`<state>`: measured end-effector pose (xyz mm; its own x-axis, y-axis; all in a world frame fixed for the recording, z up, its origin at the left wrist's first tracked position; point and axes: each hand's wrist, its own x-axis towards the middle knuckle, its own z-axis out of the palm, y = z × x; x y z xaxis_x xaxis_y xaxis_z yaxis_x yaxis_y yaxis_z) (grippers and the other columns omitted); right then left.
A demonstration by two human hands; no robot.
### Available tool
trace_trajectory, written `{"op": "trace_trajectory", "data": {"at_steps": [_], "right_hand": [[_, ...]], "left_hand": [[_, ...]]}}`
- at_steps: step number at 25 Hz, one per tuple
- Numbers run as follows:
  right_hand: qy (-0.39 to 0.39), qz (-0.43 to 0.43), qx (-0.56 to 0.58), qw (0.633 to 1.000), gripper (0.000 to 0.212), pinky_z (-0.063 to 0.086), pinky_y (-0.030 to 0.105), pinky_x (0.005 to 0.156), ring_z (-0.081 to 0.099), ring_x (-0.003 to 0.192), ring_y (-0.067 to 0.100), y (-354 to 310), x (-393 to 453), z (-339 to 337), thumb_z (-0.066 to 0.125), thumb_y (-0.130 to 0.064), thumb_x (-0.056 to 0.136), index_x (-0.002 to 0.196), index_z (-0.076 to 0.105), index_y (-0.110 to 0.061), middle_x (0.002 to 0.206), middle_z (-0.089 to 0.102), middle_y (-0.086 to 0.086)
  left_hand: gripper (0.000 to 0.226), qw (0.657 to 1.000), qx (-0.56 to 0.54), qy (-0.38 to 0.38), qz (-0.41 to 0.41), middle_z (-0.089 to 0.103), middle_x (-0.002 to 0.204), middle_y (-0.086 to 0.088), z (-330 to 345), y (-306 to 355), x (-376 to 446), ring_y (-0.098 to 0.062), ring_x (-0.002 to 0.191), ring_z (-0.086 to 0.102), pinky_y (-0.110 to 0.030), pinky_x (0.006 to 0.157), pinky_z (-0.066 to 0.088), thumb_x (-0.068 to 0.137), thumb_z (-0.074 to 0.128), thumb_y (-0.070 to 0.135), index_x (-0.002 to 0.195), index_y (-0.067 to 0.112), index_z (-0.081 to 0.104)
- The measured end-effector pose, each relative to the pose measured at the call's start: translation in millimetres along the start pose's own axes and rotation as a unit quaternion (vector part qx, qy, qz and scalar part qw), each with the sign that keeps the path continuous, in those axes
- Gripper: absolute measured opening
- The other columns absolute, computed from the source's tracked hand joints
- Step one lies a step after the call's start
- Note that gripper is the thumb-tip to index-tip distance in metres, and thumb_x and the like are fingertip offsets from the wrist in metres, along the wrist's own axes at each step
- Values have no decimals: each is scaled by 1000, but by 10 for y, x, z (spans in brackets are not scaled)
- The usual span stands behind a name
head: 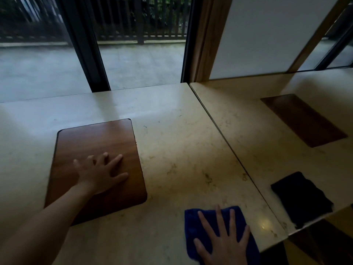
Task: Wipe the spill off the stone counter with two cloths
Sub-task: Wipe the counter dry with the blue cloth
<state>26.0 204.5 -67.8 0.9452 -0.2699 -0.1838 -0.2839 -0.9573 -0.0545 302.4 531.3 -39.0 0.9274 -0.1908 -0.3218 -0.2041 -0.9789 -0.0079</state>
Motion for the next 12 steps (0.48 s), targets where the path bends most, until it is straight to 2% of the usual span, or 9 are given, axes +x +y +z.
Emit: {"op": "trace_trajectory", "data": {"at_steps": [2,4,5,8,9,10,12], "right_hand": [[-10,-12,-7,1000,73,18,80,98,11,151,37,-189,274,-43,30,-83,80,145,38,-50,160,30,1],[-15,-24,-9,1000,73,19,80,97,28,142,42,-392,705,-130,26,-83,83,145,40,-48,156,38,5],[-15,-26,-8,1000,73,20,80,96,31,140,43,-497,962,-181,27,-83,83,146,39,-48,155,40,6],[-12,-42,-3,999,72,16,78,100,26,144,44,-761,1783,-294,31,-81,84,149,31,-50,158,36,5],[10,-49,4,999,72,14,79,102,22,146,45,-821,2063,-375,31,-81,83,149,29,-51,160,33,5],[22,-55,15,998,72,10,79,105,16,148,44,-1032,2515,-426,28,-81,83,150,24,-53,162,27,5],[25,-45,18,999,71,-1,77,108,-5,151,41,-1174,3130,-649,16,-82,84,149,1,-58,167,3,0]], "left_hand": [[92,998,-26,37,31,10,163,-2,79,-19,-34,-49,146,6,-80,104,5,64,9,99,147,60,8],[89,997,-18,44,58,20,159,-7,172,-7,-54,-55,142,14,-85,99,14,70,15,96,149,54,22],[86,997,-3,53,61,24,158,-9,235,-15,-43,-56,140,19,-85,96,18,74,20,93,149,51,27],[84,997,0,57,45,25,161,-8,216,20,-77,-55,140,23,-84,96,21,76,28,91,149,49,29],[85,996,3,74,46,25,161,-7,219,66,-85,-54,140,24,-84,96,21,75,29,91,149,50,29],[85,997,4,72,27,27,161,-6,230,-8,-7,-54,140,25,-84,95,22,74,31,92,148,51,30],[88,997,9,65,33,31,159,-6,198,67,-53,-53,138,29,-85,93,25,71,34,94,147,51,32]]}}
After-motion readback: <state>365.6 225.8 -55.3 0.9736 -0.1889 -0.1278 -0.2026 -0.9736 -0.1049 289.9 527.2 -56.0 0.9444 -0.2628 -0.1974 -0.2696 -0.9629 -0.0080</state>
